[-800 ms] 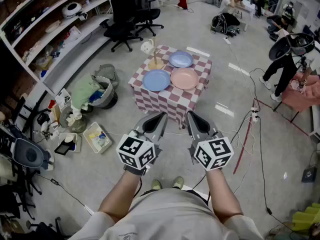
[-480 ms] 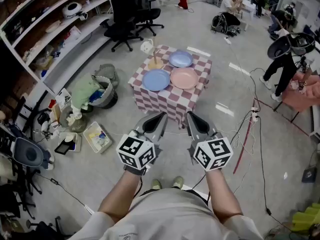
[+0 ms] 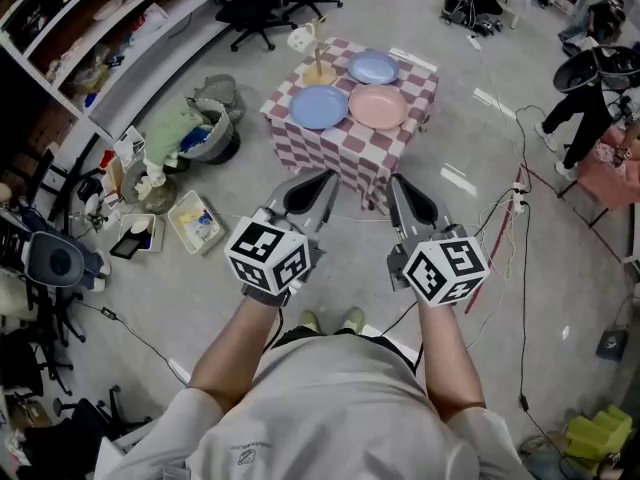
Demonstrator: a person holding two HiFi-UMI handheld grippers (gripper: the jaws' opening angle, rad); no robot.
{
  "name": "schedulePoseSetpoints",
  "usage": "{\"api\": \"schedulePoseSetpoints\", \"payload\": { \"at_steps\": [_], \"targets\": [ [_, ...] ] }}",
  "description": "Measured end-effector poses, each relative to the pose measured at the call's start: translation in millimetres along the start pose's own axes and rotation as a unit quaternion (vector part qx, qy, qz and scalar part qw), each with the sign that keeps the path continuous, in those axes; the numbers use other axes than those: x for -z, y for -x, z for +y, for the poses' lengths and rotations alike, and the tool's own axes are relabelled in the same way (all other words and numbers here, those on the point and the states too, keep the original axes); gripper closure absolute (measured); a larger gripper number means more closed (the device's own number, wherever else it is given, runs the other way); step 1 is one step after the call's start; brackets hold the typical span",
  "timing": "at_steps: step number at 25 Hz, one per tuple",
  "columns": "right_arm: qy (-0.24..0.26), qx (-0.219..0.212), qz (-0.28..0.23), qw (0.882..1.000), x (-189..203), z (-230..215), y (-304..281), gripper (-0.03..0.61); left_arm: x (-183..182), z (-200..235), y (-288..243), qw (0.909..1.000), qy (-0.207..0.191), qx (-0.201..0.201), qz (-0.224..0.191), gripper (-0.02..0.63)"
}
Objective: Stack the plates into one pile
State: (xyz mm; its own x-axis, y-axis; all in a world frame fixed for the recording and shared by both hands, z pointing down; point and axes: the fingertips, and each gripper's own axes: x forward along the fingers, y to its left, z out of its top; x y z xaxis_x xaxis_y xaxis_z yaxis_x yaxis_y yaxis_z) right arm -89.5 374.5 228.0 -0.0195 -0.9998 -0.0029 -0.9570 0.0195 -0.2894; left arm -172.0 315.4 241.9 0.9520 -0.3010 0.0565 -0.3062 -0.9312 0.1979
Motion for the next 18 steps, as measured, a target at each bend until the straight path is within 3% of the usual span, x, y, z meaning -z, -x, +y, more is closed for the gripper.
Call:
{"api": "schedulePoseSetpoints", "payload": {
  "at_steps": [9, 18],
  "targets": [
    [-0.008, 0.002, 0.004, 1.000, 3, -24, -7, 0.569, 5, 1, -20, 0.9999, -0.003, -0.016, 0.006, 0.607],
    [-0.013, 0.017, 0.003, 1.000, 7, -62, -55, 0.569, 7, 43, -66, 0.9998, 0.000, -0.019, 0.002, 0.607]
  ]
}}
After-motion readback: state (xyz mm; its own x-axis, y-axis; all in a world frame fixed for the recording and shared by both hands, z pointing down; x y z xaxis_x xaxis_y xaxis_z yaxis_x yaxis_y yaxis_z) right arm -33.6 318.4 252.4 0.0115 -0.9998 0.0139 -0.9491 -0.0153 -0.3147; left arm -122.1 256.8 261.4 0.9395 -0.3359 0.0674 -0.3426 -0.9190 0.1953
